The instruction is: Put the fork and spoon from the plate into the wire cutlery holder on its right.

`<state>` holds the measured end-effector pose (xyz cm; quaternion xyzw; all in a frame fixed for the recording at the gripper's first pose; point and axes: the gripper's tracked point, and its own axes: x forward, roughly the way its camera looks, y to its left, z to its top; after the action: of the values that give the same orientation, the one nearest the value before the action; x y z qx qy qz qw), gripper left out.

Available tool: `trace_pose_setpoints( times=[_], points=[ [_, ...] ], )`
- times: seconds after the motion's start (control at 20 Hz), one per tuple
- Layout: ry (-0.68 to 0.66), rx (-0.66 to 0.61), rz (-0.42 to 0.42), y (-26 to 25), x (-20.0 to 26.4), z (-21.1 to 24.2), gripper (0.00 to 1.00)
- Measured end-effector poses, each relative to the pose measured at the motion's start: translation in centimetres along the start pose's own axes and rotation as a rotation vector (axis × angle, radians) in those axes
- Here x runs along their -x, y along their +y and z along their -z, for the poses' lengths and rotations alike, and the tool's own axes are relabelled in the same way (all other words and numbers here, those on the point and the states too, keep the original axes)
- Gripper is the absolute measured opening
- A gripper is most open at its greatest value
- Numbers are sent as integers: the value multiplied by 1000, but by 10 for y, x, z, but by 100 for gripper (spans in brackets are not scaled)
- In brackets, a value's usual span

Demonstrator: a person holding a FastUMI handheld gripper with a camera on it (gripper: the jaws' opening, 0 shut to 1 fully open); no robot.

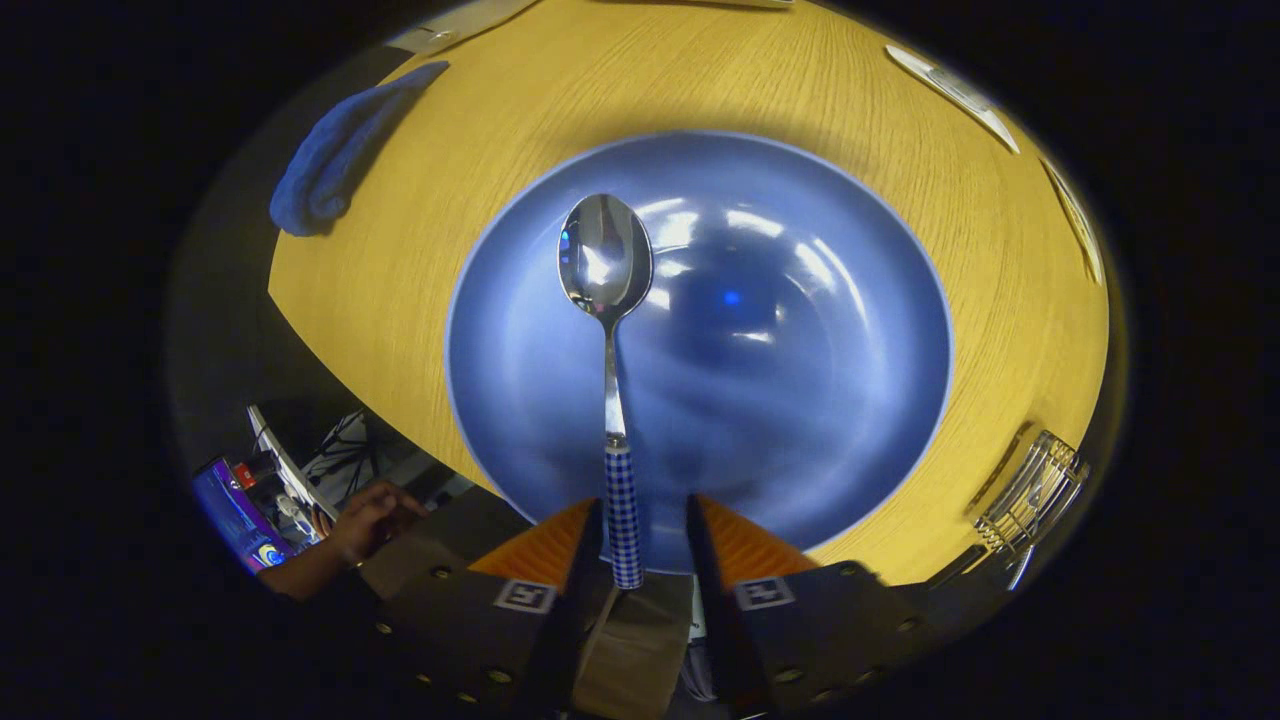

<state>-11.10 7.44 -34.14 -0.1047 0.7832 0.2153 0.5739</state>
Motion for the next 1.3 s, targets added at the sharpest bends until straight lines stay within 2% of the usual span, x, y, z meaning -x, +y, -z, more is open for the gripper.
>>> trace_pose_setpoints(
  times=[0.05, 0.2, 0.25, 0.3, 0.45, 0.65, 0.75, 1.0, 1.15, 1.3],
  points=[
    [24, 0, -10, 2, 16, -2, 21],
    [40, 50, 34, -12, 11, -3, 23],
    [-11, 45, 48, -16, 16, -13, 12],
    [5, 64, 79, -27, 13, -9, 2],
    [34, 65, 54, -23, 31, 3, 2],
    [83, 123, 105, -52, 70, 33, 2],
    [94, 111, 112, -64, 92, 48, 2],
    [131, -56, 108, -118, 152, 94, 2],
    [150, -147, 132, -160, 177, 122, 2],
    [175, -247, 118, -185, 191, 144, 2]
  ],
)
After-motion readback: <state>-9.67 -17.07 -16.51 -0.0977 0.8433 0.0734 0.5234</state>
